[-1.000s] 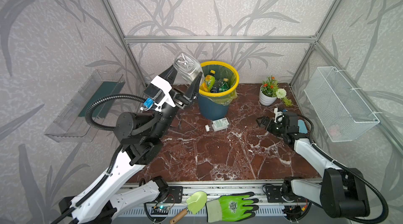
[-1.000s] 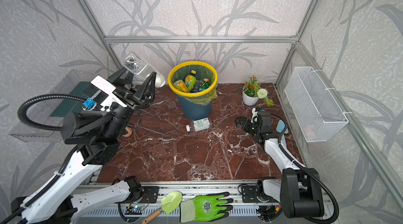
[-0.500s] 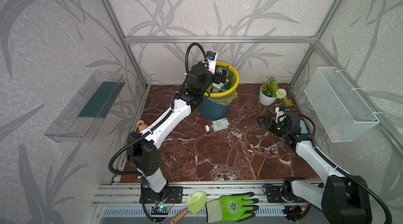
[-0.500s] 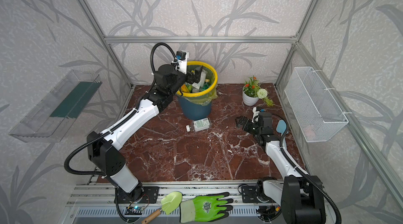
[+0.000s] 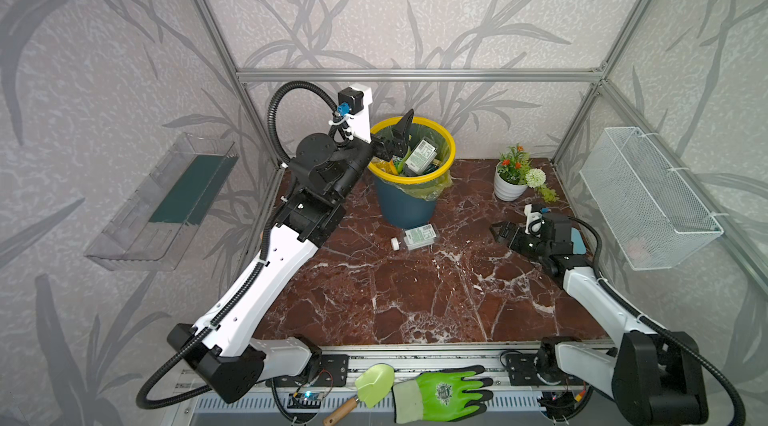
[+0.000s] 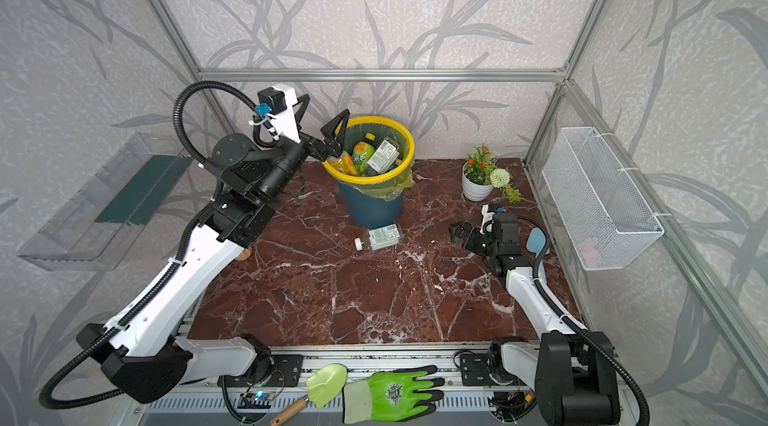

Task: Throw the plastic bottles in the bin
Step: 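Open the left gripper to drop the bottle into the bin, then lower the left gripper to the second green-label bottle beside the bin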

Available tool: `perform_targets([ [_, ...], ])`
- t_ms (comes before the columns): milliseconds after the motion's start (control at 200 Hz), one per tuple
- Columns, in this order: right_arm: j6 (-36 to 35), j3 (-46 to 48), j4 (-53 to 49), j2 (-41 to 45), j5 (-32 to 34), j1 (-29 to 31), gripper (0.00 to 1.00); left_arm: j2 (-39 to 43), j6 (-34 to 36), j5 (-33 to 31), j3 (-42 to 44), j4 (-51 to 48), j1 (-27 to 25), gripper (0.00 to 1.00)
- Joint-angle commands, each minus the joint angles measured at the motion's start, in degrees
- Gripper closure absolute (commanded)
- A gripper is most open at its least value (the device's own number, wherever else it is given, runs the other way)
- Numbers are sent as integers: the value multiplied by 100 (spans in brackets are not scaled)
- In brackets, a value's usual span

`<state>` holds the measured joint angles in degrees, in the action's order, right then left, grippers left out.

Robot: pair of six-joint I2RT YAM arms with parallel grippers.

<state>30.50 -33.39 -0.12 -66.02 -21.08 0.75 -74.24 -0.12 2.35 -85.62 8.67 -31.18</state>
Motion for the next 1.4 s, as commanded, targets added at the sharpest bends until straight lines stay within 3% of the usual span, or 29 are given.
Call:
perform_targets([
  [0,52,-59,71,-33,-38,-24,0,-46,-36,83,621,-483,-108,1],
  [95,69,-30,91,-51,-15,-22,0,95,194,-164,1217,-712,-382,1],
  [230,88,-25,98,-112,-59,-20,0,153,550,-1072,1903,-1225,-969,1],
  [525,167,-34,198,-272,-119,-21,0,-30,-349,-1443,3279,-1696,-1322,1],
  [710,228,-66,275,-411,-218,-22,0,-754,-378,-1470,3310,-1703,-1312,1],
  [1020,193,-79,202,-403,-196,-23,0,-2077,156,-1153,2744,-1628,-1259,1],
  [1394,164,-123,109,-377,-177,-18,0,-2720,113,-666,2489,-1630,-1128,4],
])
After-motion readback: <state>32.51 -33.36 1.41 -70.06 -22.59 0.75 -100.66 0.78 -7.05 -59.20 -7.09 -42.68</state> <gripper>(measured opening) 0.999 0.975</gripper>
